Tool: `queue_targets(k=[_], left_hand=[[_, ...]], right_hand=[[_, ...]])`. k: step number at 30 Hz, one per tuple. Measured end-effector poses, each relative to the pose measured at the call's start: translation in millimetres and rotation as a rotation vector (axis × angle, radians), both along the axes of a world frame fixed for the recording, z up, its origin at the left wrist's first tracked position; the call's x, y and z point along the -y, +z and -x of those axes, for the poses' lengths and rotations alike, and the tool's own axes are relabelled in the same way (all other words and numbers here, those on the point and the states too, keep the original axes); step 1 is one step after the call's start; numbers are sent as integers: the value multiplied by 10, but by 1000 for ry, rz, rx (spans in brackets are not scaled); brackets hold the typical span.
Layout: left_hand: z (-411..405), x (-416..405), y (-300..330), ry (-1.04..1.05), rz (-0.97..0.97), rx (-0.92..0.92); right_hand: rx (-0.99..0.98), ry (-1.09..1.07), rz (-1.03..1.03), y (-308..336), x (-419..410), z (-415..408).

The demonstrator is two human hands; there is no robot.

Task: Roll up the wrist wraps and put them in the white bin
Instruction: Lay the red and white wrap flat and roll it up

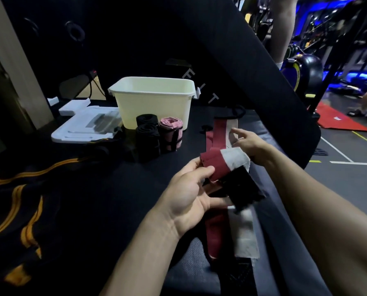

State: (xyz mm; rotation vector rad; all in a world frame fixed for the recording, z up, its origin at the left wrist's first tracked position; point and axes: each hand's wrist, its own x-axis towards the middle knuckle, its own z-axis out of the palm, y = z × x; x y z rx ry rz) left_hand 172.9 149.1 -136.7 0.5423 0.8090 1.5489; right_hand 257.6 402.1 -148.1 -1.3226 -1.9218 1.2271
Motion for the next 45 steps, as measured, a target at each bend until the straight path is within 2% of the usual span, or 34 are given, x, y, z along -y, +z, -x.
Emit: queue_targets(k=[4,8,13,19,21,23,29,34,37,39,42,45], left_hand=[[-14,18,-4,-39,-34,-4],[-8,52,49,-34,-69,-35],[-45,102,87,-15,-51,-114],[-142,142,69,-23,21,-226],[-179,157,67,-24,33,-256],[-197,168,56,-18,41,-290],[-236,202,39,19,55,-346],[-302,249,38,51,55,-391],[-356,302,41,82,52,-434],[-396,341,39,111,54,-456],[-449,444,16,132,57,-512],[-412,560,-56,163,95,-722]], right_hand=[[-41,10,80,21,-39,21],[-133,57,70,-7,-95,59],[-111,94,63,-33,-53,81],[-260,-69,37,-85,-87,72],[-217,-62,48,-102,-57,69],[-137,-44,-28,-85,40,67],[-181,34,-290,173,727,-293],[-176,245,-450,319,1642,-924],[-231,332,-452,312,2080,-1183],[-232,341,-460,265,2285,-1312],[-197,289,-584,115,2469,-1430],[-276,200,-574,-12,2619,-1478]])
